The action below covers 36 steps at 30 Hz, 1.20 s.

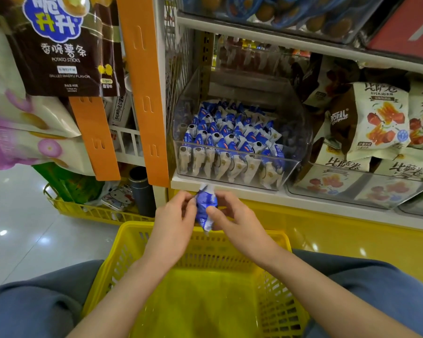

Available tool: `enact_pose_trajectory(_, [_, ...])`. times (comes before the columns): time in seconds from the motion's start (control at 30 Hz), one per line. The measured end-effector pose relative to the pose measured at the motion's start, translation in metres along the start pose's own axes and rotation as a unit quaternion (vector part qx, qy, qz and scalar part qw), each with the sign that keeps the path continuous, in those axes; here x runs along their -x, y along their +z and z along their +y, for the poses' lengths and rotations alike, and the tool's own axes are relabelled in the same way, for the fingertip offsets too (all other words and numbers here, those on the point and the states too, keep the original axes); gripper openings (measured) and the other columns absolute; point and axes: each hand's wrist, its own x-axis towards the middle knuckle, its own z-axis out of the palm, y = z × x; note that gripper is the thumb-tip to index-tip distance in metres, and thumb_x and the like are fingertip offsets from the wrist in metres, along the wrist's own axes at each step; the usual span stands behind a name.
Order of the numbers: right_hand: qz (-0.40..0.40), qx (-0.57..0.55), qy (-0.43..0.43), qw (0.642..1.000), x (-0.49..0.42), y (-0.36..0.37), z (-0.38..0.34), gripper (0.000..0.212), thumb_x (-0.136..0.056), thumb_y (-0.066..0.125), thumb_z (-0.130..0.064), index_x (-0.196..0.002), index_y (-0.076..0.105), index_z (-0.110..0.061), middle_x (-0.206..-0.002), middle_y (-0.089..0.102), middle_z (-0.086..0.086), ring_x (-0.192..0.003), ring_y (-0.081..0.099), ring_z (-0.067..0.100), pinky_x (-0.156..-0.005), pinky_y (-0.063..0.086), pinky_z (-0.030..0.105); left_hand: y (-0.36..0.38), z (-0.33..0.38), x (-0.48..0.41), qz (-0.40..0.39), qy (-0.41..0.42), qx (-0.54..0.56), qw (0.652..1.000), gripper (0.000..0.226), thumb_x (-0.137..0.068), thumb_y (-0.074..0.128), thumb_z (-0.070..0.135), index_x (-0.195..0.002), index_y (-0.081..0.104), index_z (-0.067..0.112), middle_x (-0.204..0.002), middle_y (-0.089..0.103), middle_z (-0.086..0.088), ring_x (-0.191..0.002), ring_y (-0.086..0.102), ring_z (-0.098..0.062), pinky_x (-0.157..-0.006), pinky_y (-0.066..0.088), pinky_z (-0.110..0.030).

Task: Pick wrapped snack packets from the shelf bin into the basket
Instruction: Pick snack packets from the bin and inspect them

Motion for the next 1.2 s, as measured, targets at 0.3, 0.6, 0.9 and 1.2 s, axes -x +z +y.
enact_pose_trajectory(0.3, [0.053, 0.038, -0.006, 0.998, 0.003, -0.002, 0.001, 0.068, -0.072, 0.078, -0.025, -0.125, 0.036, -0.024, -0.107, 0.051, -0.016, -0.084, 0.056, -0.005, -0.065, 0.045, 0.006, -0.003, 0.02, 0.004, -0.147, -0.136, 0.283, 0.938, 0.041, -0.079, 0.04, 0.059, -0.094, 0.064, 0.03, -0.089, 0.073, 0.005, -0.088, 0.067, -0.005, -0.076, 0.052, -0.02])
enact_pose_trajectory(0.6, [0.035, 0.063, -0.007, 0.997, 0.001, -0.001, -0.002, 0.034, -0.079, 0.071, -0.027, -0.105, 0.05, -0.031, -0.093, 0.06, -0.019, -0.082, 0.055, -0.009, -0.066, 0.043, 0.009, -0.008, 0.023, 0.001, -0.056, -0.136, 0.274, 0.951, 0.022, -0.097, 0.045, 0.024, -0.097, 0.061, 0.008, -0.092, 0.067, -0.015, -0.082, 0.066, -0.02, -0.077, 0.054, -0.044])
enact_pose_trajectory(0.9, [-0.02, 0.017, 0.004, 1.0, -0.001, -0.012, -0.01, 0.02, -0.083, 0.068, -0.016, -0.094, 0.062, -0.032, -0.092, 0.069, -0.007, -0.079, 0.066, 0.019, -0.074, 0.055, 0.033, -0.012, 0.02, -0.007, -0.023, -0.27, 0.434, 0.859, 0.015, -0.096, 0.047, 0.022, -0.092, 0.059, 0.014, -0.087, 0.067, -0.011, -0.07, 0.065, -0.015, -0.065, 0.051, -0.036])
enact_pose_trajectory(1.2, [0.093, -0.049, -0.007, 0.994, -0.003, -0.025, -0.022, 0.016, -0.08, 0.068, -0.01, -0.087, 0.063, -0.023, -0.083, 0.07, -0.005, -0.068, 0.063, 0.006, -0.066, 0.054, 0.019, -0.011, 0.027, -0.005, -0.16, -0.213, 0.442, 0.857, 0.034, -0.083, 0.058, 0.029, -0.109, 0.064, 0.008, -0.095, 0.069, -0.006, -0.087, 0.065, -0.014, -0.075, 0.058, -0.037])
